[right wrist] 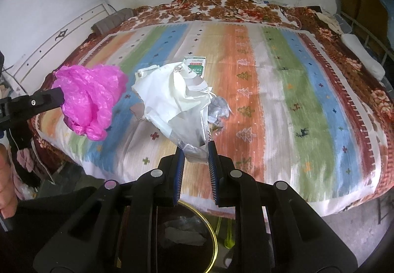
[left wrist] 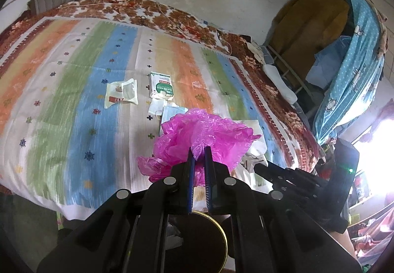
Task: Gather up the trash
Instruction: 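Carry the pink and white plastic bags in both grippers over the bin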
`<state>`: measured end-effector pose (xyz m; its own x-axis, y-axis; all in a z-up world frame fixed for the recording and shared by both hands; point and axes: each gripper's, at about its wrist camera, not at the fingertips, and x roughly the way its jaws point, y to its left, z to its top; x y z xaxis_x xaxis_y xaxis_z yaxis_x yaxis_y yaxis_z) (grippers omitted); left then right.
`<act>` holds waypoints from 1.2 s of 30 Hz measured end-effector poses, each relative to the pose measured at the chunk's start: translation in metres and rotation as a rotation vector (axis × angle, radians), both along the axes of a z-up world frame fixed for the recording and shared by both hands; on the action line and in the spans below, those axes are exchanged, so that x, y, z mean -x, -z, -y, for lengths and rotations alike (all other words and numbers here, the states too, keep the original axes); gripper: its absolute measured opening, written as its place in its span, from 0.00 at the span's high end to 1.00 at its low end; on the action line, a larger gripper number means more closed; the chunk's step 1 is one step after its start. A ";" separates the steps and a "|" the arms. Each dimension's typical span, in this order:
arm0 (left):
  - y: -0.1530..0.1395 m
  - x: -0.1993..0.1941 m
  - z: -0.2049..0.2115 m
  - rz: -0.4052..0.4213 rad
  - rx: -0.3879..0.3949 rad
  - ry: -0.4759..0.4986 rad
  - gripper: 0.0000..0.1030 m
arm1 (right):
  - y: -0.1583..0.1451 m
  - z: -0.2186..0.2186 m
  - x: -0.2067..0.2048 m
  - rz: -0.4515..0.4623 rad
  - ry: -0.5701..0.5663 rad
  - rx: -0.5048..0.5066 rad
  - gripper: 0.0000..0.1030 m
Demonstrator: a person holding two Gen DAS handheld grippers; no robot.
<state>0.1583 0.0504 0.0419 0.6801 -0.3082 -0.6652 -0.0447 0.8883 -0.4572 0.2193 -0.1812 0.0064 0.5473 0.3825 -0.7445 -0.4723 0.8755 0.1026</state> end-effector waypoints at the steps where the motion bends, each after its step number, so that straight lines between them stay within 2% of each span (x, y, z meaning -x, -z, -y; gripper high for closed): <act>1: 0.000 0.003 0.001 -0.004 -0.002 -0.001 0.94 | 0.000 0.001 0.003 0.001 0.000 0.005 0.83; 7: 0.002 0.021 0.003 -0.018 0.010 0.007 0.94 | 0.003 0.003 0.024 -0.004 -0.008 0.021 0.83; 12: 0.005 0.036 0.010 -0.024 -0.004 0.021 0.94 | 0.012 0.004 0.044 -0.007 -0.019 0.070 0.83; 23: 0.016 0.068 0.030 -0.033 -0.039 0.059 0.94 | 0.031 0.011 0.077 -0.048 -0.020 0.094 0.83; 36: 0.046 0.087 0.048 -0.131 -0.086 0.090 0.94 | 0.068 0.007 0.106 -0.141 -0.033 0.161 0.83</act>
